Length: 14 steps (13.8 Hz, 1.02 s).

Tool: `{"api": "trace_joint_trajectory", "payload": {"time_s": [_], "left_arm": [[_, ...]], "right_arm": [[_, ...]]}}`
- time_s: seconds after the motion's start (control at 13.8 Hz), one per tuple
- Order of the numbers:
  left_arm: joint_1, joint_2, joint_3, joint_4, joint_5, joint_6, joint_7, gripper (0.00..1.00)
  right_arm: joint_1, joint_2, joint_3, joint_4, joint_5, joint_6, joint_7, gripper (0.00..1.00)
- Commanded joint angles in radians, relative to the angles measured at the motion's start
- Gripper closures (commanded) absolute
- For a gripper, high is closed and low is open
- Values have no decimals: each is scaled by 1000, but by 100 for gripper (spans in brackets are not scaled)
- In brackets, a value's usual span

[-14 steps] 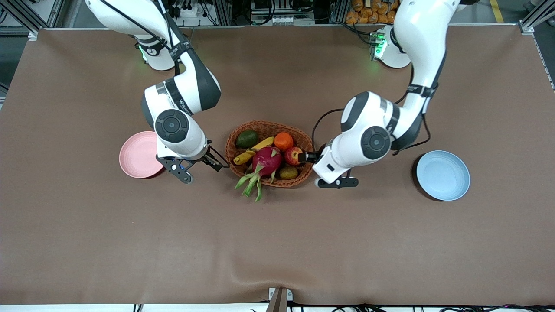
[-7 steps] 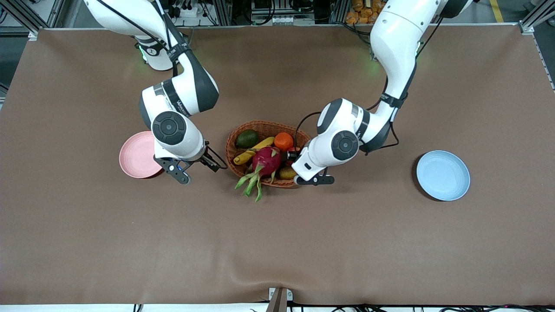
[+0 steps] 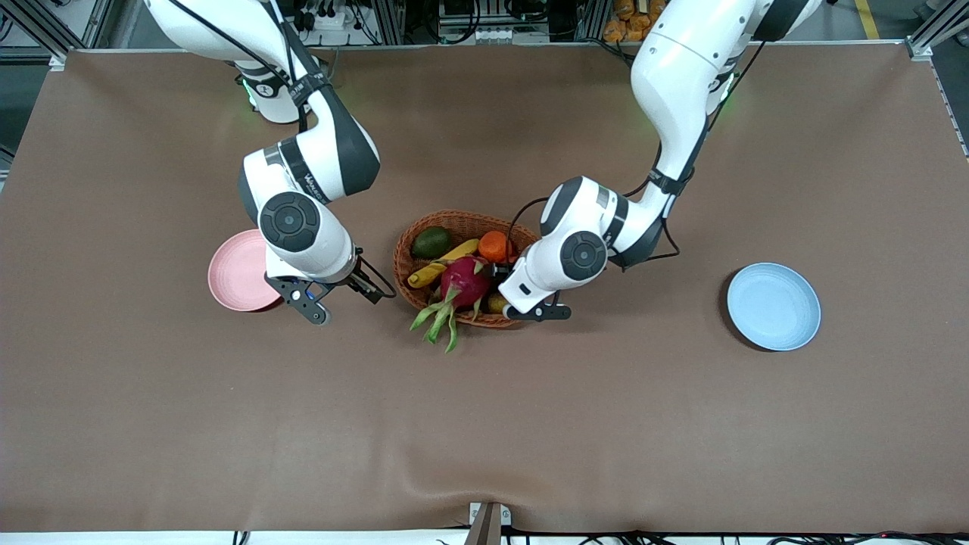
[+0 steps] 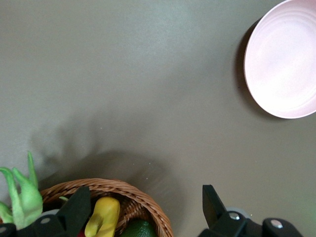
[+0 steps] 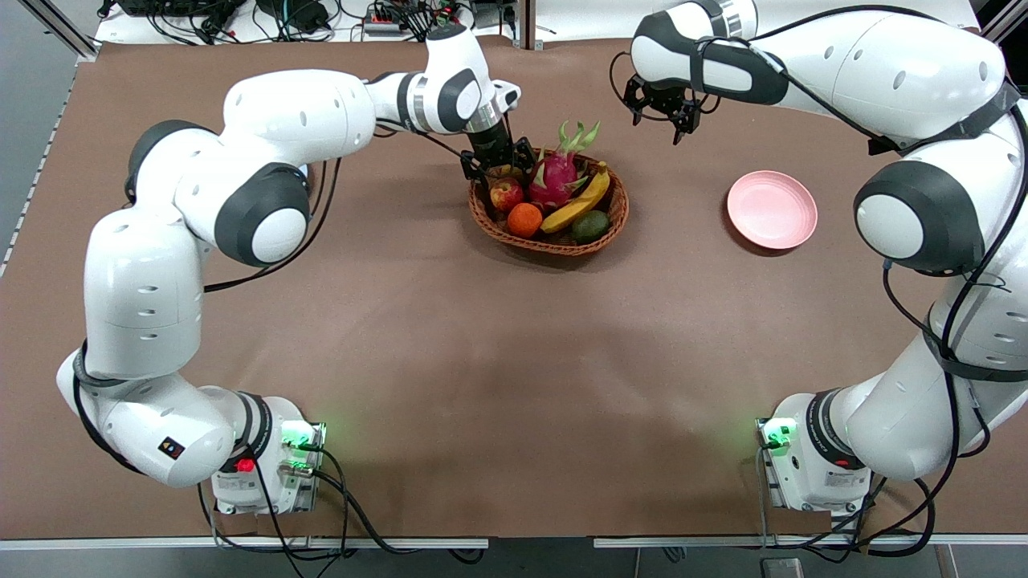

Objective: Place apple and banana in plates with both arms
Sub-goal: 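Close the left gripper on the red apple and lift it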

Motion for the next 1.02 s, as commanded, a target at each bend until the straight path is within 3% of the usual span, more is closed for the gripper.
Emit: {"api": "trace_joint_trajectory", "payload": {"time_s": [0.0, 0.07, 0.22, 0.29, 0.36, 0.51, 0.8, 0.95], "left_arm": [[-10, 7, 10, 6, -8, 13, -3, 0], [-10, 9, 11, 3, -7, 13, 2, 0], [-6, 7, 11, 0, -4, 10, 9, 35], [-6, 4, 13, 0, -4, 9, 2, 61], [-6, -2, 14, 0, -4, 4, -4, 76], [5, -29, 19, 2, -5, -43, -7, 83], [57, -170, 46, 9, -2, -282, -9, 83], [94, -227, 46, 8, 22, -342, -15, 82]], "right_arm": [[2, -6, 6, 17, 10, -20, 11, 0], [5, -6, 6, 20, 10, -45, 14, 0], [3, -8, 6, 46, 10, -59, 8, 0], [-3, -6, 6, 66, 10, -77, 5, 0], [-4, -6, 6, 92, 10, -108, 5, 0], [-7, -3, 6, 133, 7, -164, 8, 0], [-18, -5, 3, 136, -3, -169, 8, 0], [-14, -5, 3, 138, -6, -169, 11, 0]]}}
